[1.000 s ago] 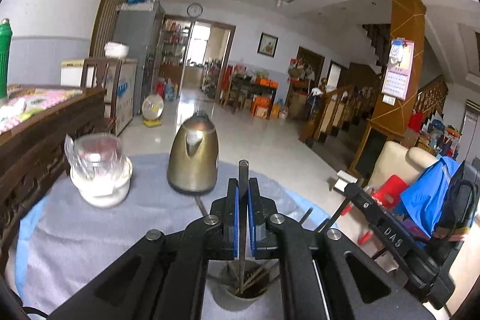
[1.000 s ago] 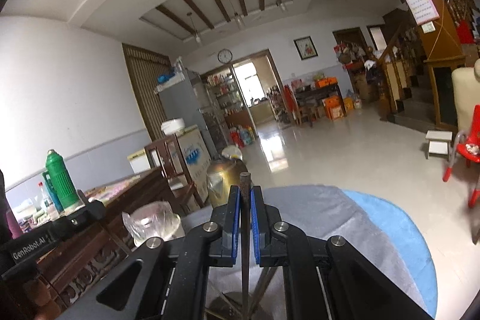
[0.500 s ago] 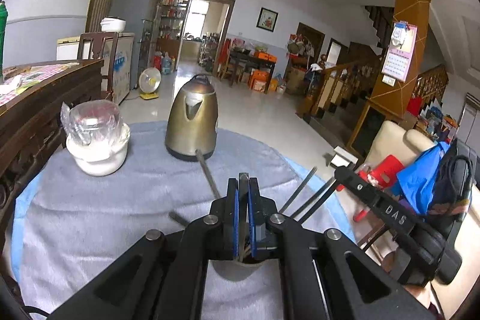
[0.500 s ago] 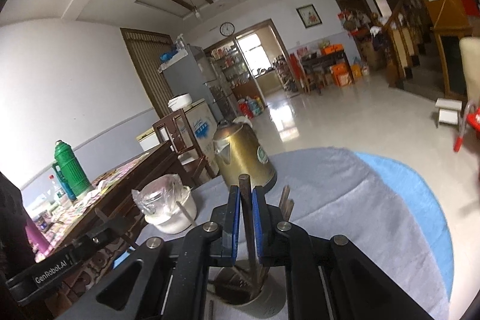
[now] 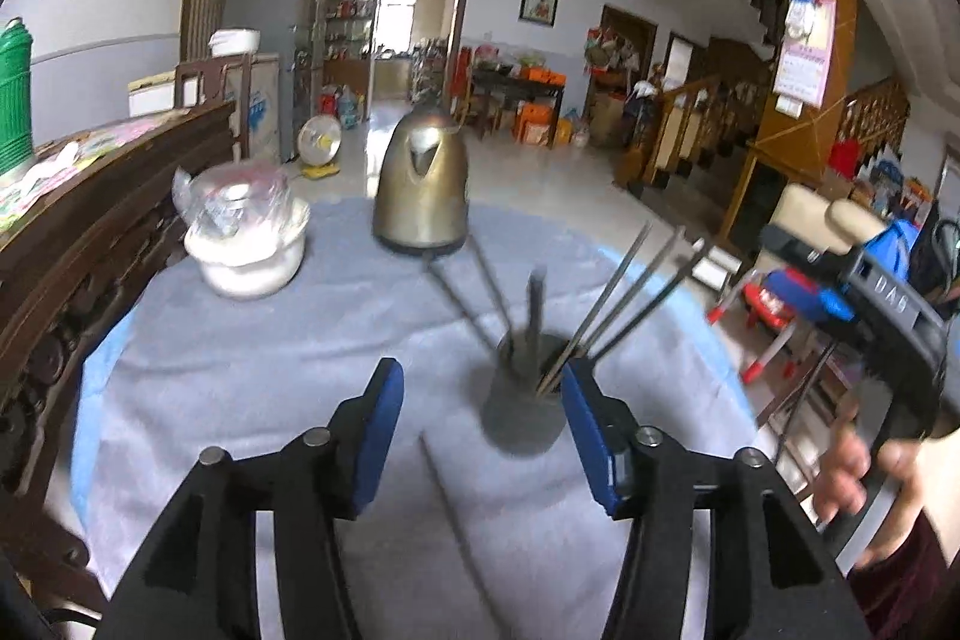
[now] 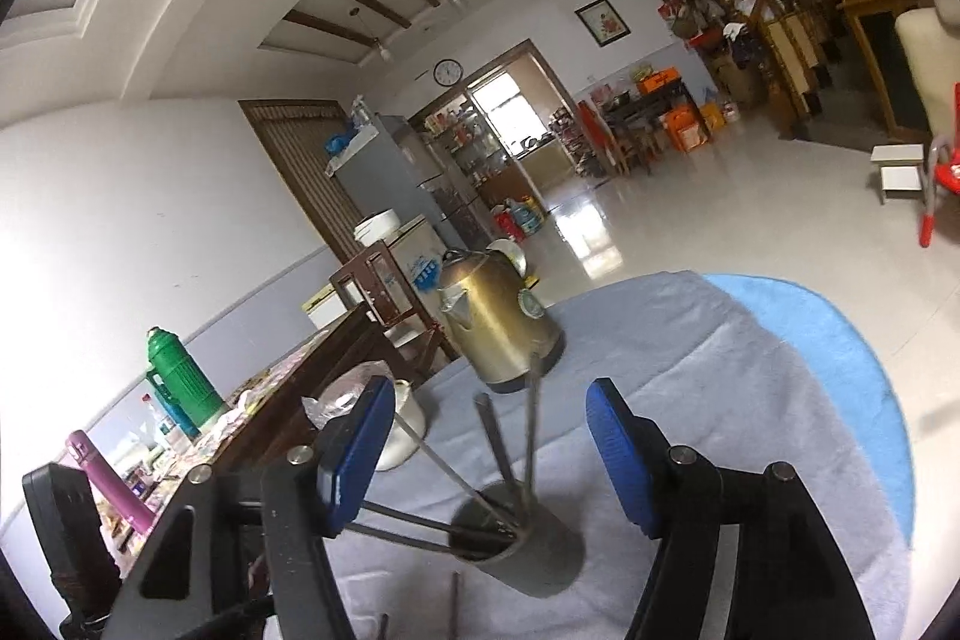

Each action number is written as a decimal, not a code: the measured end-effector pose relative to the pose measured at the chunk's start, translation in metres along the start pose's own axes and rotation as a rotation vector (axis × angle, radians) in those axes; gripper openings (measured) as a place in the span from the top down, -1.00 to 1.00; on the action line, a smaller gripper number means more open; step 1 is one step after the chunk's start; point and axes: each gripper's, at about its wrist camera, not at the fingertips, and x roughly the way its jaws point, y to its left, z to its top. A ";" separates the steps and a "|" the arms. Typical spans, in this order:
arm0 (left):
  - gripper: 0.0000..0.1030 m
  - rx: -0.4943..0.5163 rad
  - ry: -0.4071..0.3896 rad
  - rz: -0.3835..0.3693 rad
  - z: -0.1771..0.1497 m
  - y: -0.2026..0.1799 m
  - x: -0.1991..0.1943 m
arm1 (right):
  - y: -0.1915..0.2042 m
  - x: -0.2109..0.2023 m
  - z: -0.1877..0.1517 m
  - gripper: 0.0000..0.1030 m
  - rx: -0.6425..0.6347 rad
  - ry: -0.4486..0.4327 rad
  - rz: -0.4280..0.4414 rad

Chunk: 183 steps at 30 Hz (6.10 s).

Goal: Organize utensils
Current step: 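Open both grippers to drop the rods into the grey cup, then move both open grippers back toward the remaining dark rods on the cloth, then close the left gripper on one dark rod while the right gripper grasps the other, then lift both held dark rods up and over the grey cup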

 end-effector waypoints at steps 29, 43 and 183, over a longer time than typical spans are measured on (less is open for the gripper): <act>-0.21 -0.017 0.194 0.288 -0.070 0.039 0.013 | 0.011 0.022 -0.102 -0.06 -0.094 0.297 -0.021; -0.21 -0.013 0.228 0.315 -0.076 0.044 0.017 | 0.022 0.030 -0.120 -0.06 -0.112 0.354 0.006; 0.89 -0.256 0.160 -0.052 -0.019 0.107 0.006 | 0.075 0.169 -0.192 0.67 -0.264 0.725 -0.078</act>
